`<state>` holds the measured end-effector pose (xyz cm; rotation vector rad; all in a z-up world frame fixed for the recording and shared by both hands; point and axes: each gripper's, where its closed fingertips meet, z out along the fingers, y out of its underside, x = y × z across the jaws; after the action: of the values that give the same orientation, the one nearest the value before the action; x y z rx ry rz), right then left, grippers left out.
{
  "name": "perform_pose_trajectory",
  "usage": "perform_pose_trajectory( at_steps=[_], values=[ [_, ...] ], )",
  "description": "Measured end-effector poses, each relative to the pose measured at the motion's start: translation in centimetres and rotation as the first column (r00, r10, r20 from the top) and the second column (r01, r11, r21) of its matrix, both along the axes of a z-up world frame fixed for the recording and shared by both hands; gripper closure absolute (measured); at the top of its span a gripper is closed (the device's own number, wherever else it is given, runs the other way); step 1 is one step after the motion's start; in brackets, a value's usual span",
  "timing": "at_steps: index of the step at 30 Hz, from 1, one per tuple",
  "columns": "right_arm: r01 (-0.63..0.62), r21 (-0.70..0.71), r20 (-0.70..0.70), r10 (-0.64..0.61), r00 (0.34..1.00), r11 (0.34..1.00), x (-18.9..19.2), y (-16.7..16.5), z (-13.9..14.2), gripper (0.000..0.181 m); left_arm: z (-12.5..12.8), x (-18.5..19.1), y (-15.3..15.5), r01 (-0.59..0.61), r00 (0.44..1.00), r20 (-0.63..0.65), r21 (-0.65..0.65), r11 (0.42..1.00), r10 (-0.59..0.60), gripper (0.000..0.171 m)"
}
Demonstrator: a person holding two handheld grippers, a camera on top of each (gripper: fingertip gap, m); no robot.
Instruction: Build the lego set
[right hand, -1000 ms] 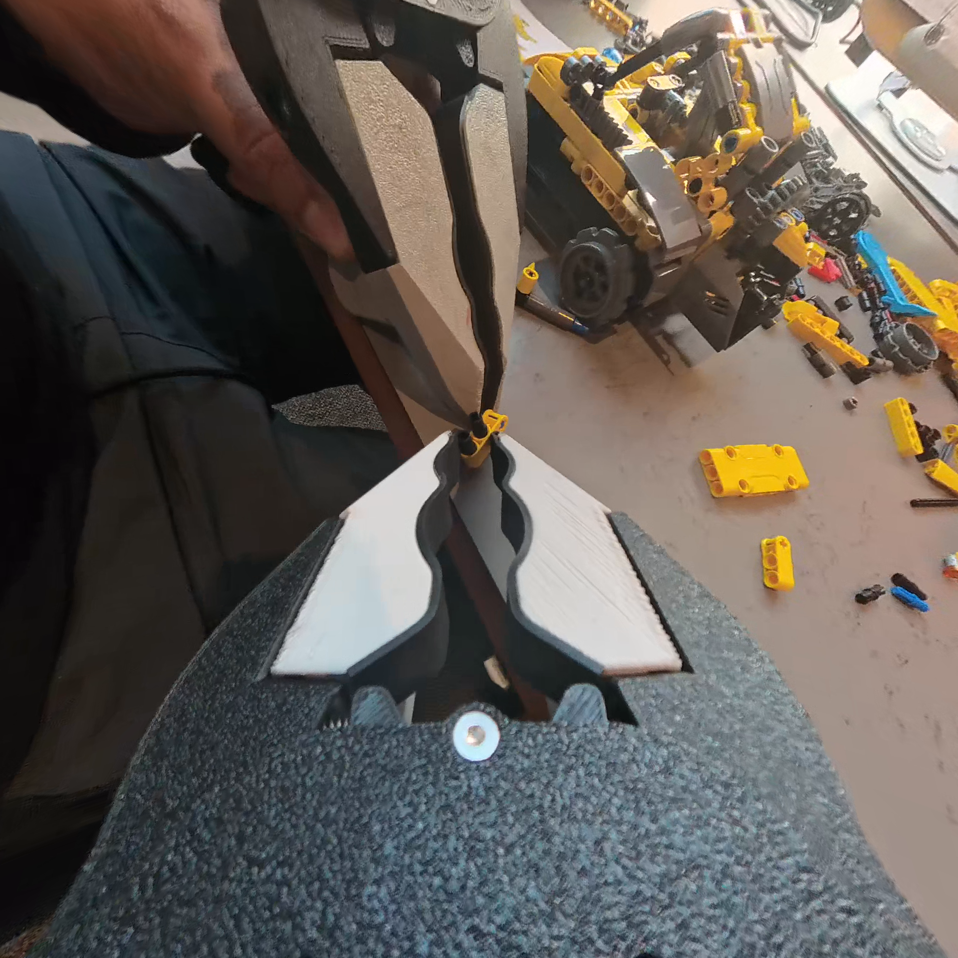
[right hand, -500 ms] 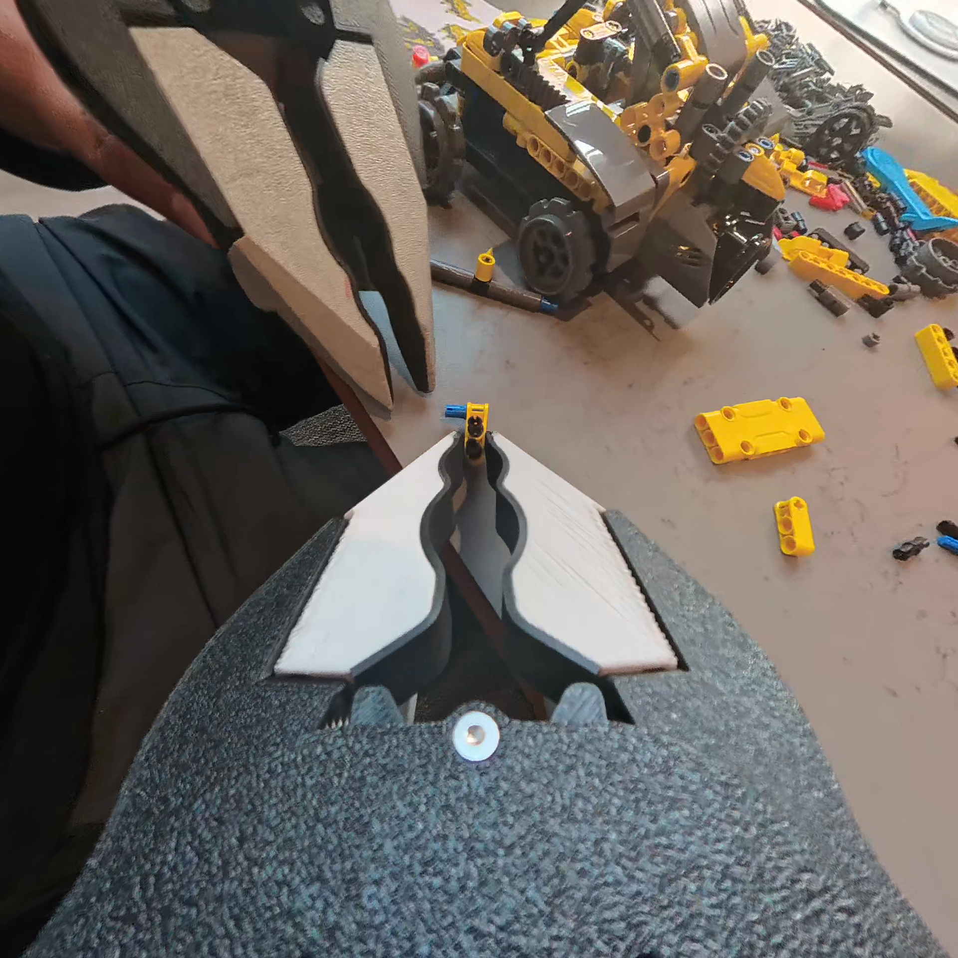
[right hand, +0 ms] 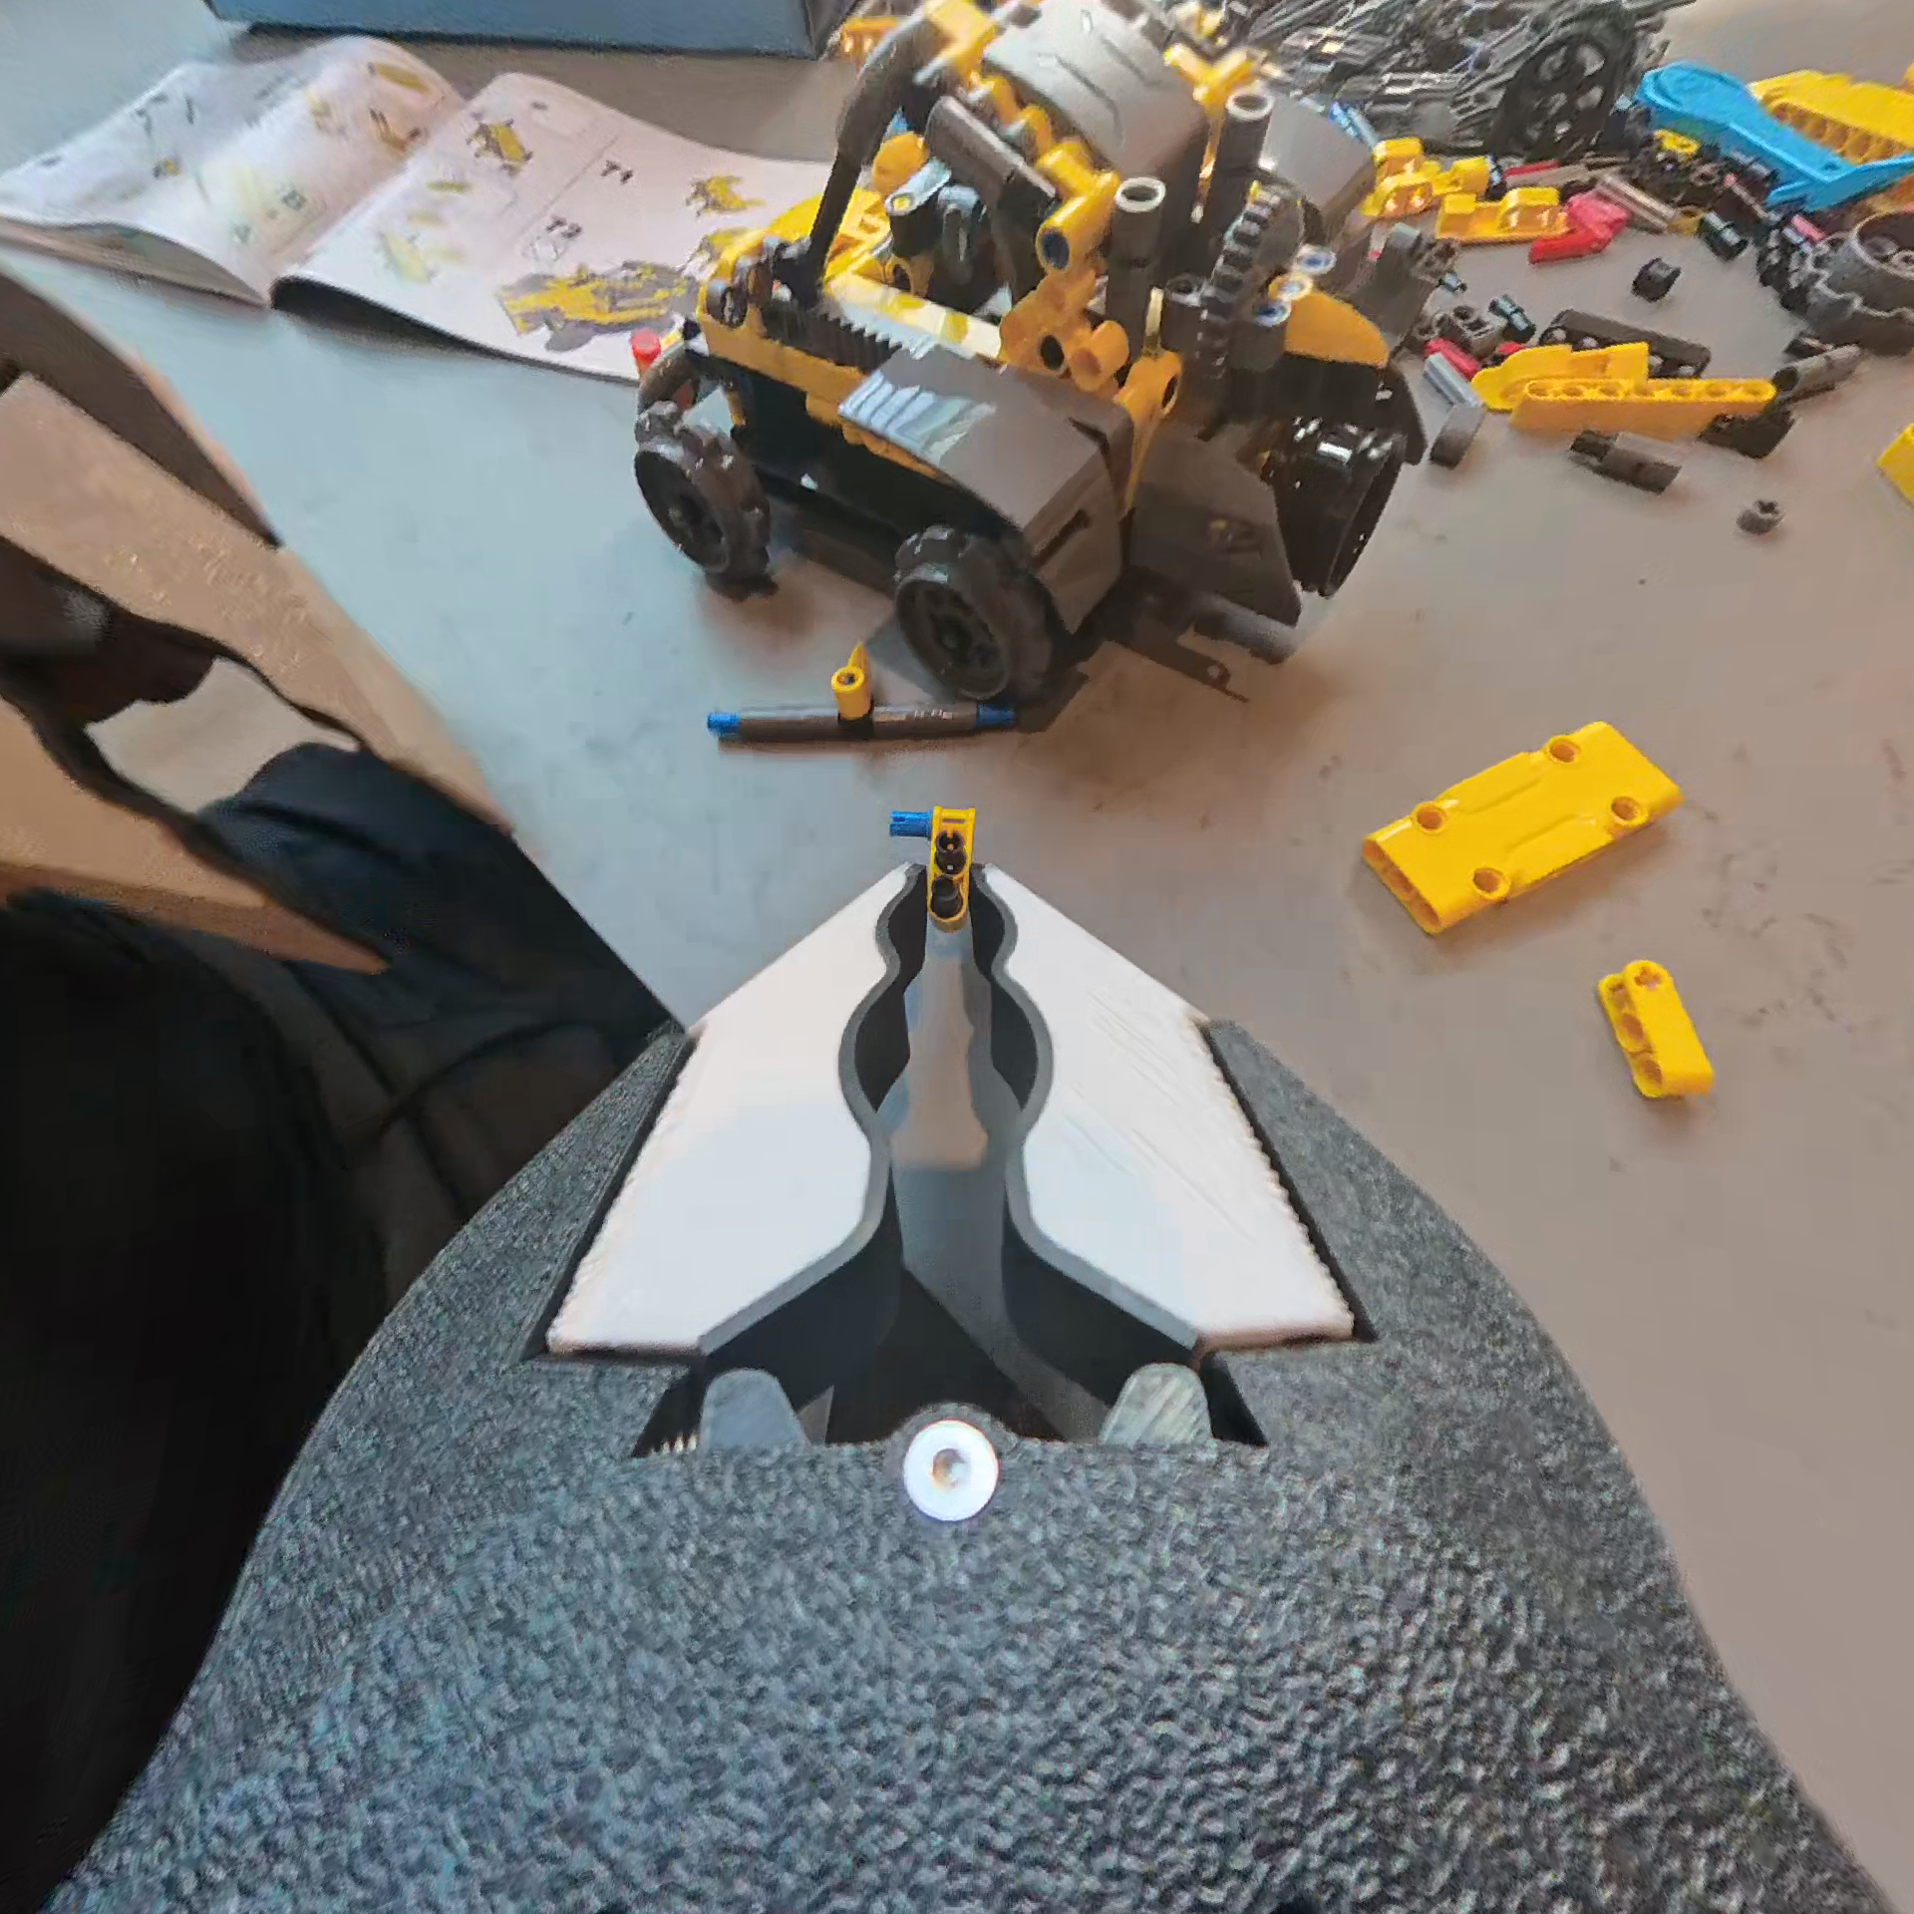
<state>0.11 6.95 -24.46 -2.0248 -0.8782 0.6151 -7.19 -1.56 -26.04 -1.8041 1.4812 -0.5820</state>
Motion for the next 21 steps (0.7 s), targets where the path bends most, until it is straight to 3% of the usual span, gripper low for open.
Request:
perform_pose_trajectory(
  at_steps=[5,8,12,21],
  values=[
    [0.087,-0.103,-0.128,-0.100,0.987,0.991,-1.3,1.5,0.7,0.174,-1.7,-1.3,-2.5,-0.019,0.995,0.102,-0.049,0.999,0.024,0.146],
    [0.157,-0.236,-0.144,-0.195,0.970,0.959,-0.7,1.8,-0.4,0.174,-3.1,-1.0,-2.9,0.022,0.999,0.050,-0.013,1.000,-0.021,0.151],
    [0.139,-0.419,-0.262,-0.266,0.928,0.897,-0.8,1.2,-0.4,0.174,-3.8,-0.1,-2.7,0.054,0.998,0.012,-0.018,0.998,-0.054,0.150],
    [0.164,-0.417,-0.260,-0.290,0.921,0.894,-1.1,1.8,-0.3,0.174,-3.6,-0.6,-2.7,0.043,0.999,0.000,-0.002,0.999,-0.043,0.154]
  ],
)
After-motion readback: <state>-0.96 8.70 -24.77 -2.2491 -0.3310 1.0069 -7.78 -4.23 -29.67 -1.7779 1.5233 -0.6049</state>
